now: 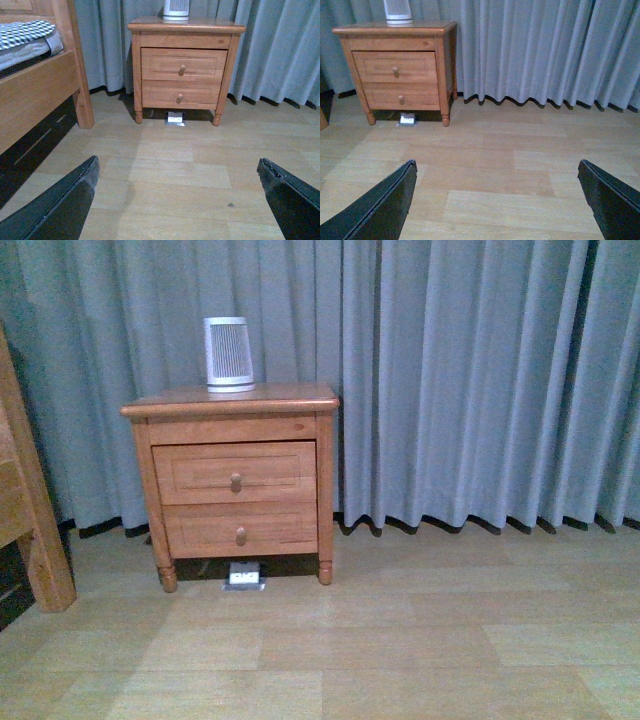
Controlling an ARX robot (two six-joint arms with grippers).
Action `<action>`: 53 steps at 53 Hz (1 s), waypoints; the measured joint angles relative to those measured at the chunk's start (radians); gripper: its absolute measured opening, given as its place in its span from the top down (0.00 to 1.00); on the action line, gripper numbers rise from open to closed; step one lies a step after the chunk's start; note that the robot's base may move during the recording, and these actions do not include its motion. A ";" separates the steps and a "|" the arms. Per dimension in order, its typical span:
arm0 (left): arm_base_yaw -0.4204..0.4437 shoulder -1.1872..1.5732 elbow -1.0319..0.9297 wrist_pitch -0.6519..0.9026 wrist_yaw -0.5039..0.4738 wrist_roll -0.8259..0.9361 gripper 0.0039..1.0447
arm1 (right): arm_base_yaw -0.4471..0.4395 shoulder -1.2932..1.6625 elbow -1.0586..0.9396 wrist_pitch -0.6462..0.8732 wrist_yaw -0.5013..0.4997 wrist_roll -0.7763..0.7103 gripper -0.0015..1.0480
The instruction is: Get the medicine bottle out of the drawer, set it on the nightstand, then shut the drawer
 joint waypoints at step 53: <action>0.000 0.000 0.000 0.000 0.000 0.000 0.06 | 0.000 0.000 0.000 0.000 0.000 0.000 0.07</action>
